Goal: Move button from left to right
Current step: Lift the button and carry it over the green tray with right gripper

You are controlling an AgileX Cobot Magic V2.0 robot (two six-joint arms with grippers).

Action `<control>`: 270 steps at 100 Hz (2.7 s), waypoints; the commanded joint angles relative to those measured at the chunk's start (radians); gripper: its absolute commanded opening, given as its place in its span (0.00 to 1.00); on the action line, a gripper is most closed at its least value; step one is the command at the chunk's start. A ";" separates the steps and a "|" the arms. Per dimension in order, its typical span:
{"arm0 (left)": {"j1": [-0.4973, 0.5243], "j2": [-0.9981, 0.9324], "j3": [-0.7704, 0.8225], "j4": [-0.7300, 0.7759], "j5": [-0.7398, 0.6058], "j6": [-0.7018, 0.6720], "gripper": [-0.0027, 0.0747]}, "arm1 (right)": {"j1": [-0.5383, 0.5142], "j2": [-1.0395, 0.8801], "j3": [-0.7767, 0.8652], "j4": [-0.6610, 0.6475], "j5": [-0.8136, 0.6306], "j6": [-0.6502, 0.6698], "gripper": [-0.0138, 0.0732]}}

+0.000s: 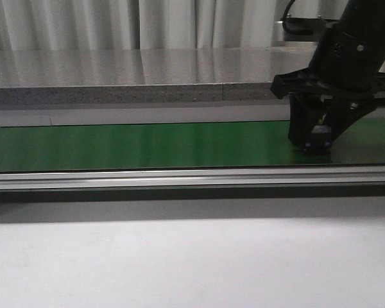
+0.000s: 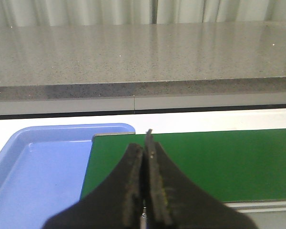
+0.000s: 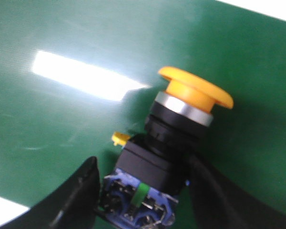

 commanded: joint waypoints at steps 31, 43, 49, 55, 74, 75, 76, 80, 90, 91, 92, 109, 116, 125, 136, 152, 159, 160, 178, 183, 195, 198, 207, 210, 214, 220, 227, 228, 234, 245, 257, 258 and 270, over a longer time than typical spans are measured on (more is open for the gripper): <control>-0.006 0.003 -0.029 -0.010 -0.075 0.000 0.01 | -0.135 -0.172 -0.085 -0.075 0.074 -0.049 0.44; -0.006 0.003 -0.029 -0.010 -0.075 0.000 0.01 | -0.216 -0.171 -0.152 -0.073 0.127 -0.075 0.44; -0.006 0.003 -0.029 -0.010 -0.075 0.000 0.01 | -0.258 -0.171 -0.184 -0.072 0.142 -0.094 0.44; -0.006 0.003 -0.029 -0.010 -0.075 0.000 0.01 | -0.299 -0.169 -0.206 -0.067 0.149 -0.115 0.44; -0.006 0.003 -0.029 -0.010 -0.075 0.000 0.01 | -0.435 -0.166 -0.239 -0.062 0.152 -0.186 0.44; -0.006 0.003 -0.029 -0.010 -0.075 0.000 0.01 | -0.440 -0.166 -0.239 -0.062 0.152 -0.194 0.44; -0.006 0.003 -0.029 -0.010 -0.075 0.000 0.01 | -0.444 -0.164 -0.239 -0.062 0.152 -0.197 0.44; -0.006 0.003 -0.029 -0.010 -0.075 0.000 0.01 | -0.473 -0.161 -0.239 -0.062 0.149 -0.213 0.44; -0.006 0.003 -0.029 -0.010 -0.075 0.000 0.01 | -0.528 -0.139 -0.239 -0.062 0.149 -0.247 0.44; -0.006 0.003 -0.029 -0.010 -0.075 0.000 0.01 | -0.535 -0.137 -0.239 -0.062 0.149 -0.252 0.44; -0.006 0.003 -0.029 -0.010 -0.075 0.000 0.01 | -0.538 -0.134 -0.239 -0.062 0.150 -0.254 0.44; -0.006 0.003 -0.029 -0.010 -0.075 0.000 0.01 | -0.602 -0.073 -0.239 -0.059 0.125 -0.288 0.44; -0.006 0.003 -0.029 -0.010 -0.075 0.000 0.01 | -0.618 -0.047 -0.239 -0.059 0.110 -0.301 0.44; -0.006 0.003 -0.029 -0.010 -0.075 0.000 0.01 | -0.633 -0.011 -0.239 -0.065 0.093 -0.301 0.44; -0.006 0.003 -0.029 -0.010 -0.075 0.000 0.01 | -0.645 0.028 -0.240 -0.075 0.081 -0.301 0.44; -0.006 0.003 -0.029 -0.010 -0.075 0.000 0.01 | -0.652 0.085 -0.240 -0.085 0.069 -0.301 0.44; -0.006 0.003 -0.029 -0.010 -0.075 0.000 0.01 | -0.652 0.106 -0.240 -0.088 0.066 -0.301 0.44; -0.006 0.003 -0.029 -0.010 -0.075 0.000 0.01 | -0.652 0.111 -0.240 -0.088 0.066 -0.301 0.44; -0.006 0.003 -0.029 -0.010 -0.075 0.000 0.01 | -0.652 0.149 -0.240 -0.090 0.066 -0.301 0.44; -0.006 0.003 -0.029 -0.010 -0.075 0.000 0.01 | -0.652 0.153 -0.240 -0.092 0.065 -0.301 0.44; -0.006 0.003 -0.029 -0.010 -0.075 0.000 0.01 | -0.652 0.153 -0.240 -0.100 0.054 -0.301 0.44; -0.006 0.003 -0.029 -0.010 -0.075 0.000 0.01 | -0.652 0.153 -0.240 -0.100 0.054 -0.301 0.44; -0.006 0.003 -0.029 -0.010 -0.075 0.000 0.01 | -0.652 0.153 -0.240 -0.100 0.056 -0.301 0.44; -0.006 0.003 -0.029 -0.010 -0.075 0.000 0.01 | -0.652 0.153 -0.240 -0.100 0.056 -0.301 0.44; -0.006 0.003 -0.029 -0.010 -0.075 0.000 0.01 | -0.652 0.153 -0.240 -0.100 0.055 -0.301 0.44; -0.006 0.003 -0.029 -0.010 -0.075 0.000 0.01 | -0.652 0.153 -0.240 -0.100 0.055 -0.301 0.45; -0.006 0.003 -0.029 -0.010 -0.075 0.000 0.01 | -0.652 0.153 -0.240 -0.100 0.055 -0.301 0.45; -0.006 0.003 -0.029 -0.010 -0.075 0.000 0.01 | -0.652 0.153 -0.240 -0.100 0.055 -0.301 0.45; -0.006 0.003 -0.029 -0.010 -0.075 0.000 0.01 | -0.652 0.153 -0.240 -0.100 0.055 -0.301 0.49; -0.006 0.003 -0.029 -0.010 -0.075 0.000 0.01 | -0.652 0.153 -0.240 -0.100 0.056 -0.301 0.59; -0.006 0.003 -0.029 -0.010 -0.075 0.000 0.01 | -0.652 0.153 -0.240 -0.100 0.059 -0.301 0.69; -0.006 0.003 -0.029 -0.010 -0.075 0.000 0.01 | -0.652 0.153 -0.240 -0.100 0.059 -0.301 0.70; -0.006 0.003 -0.029 -0.010 -0.075 0.000 0.01 | -0.652 0.153 -0.240 -0.100 0.059 -0.300 0.73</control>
